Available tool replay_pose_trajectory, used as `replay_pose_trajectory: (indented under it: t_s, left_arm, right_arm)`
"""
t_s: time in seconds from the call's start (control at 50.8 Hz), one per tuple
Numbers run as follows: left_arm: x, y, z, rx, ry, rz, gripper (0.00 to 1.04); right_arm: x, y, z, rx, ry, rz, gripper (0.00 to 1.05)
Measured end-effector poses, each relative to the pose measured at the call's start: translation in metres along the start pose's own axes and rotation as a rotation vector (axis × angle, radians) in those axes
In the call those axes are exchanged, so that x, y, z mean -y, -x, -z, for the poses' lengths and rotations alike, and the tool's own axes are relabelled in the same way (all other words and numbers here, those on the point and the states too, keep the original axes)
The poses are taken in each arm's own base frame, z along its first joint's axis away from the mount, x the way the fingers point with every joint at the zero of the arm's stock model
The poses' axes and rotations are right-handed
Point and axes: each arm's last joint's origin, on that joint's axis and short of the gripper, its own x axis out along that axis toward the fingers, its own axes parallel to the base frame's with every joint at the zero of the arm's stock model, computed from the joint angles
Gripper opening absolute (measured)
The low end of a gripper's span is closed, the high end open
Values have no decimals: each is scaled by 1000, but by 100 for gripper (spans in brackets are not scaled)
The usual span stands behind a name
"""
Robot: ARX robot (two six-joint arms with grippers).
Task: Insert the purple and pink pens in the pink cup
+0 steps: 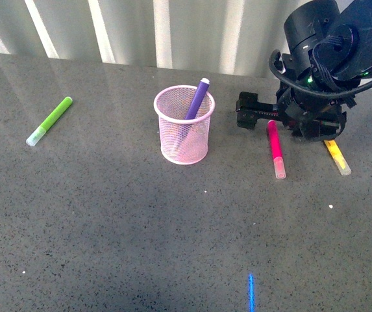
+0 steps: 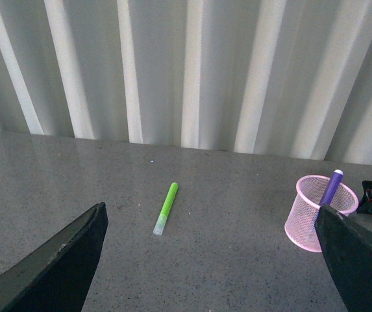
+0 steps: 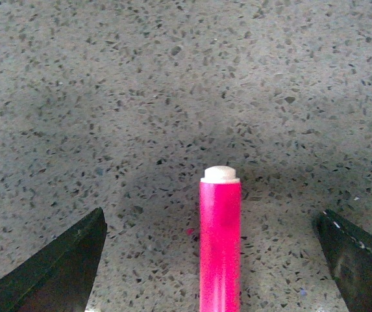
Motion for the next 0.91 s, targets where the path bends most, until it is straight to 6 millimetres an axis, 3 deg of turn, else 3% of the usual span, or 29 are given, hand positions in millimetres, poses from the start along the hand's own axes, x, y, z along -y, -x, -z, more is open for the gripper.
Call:
replay_pose_trajectory:
  t_s: [0.315,0.551,0.728,0.906]
  left_arm:
    - [0,0,0,0,0,0,98]
    - [0,0,0,0,0,0,98]
    - [0,0,0,0,0,0,98]
    - [0,0,0,0,0,0,98]
  right_arm:
    - [1,-2,2,13,-1,6,52]
    - [4,-5,5,60,-16,9,14]
    - [7,-2,8,185,-39,35,12]
    - [9,24,-1,360,-38,27,12]
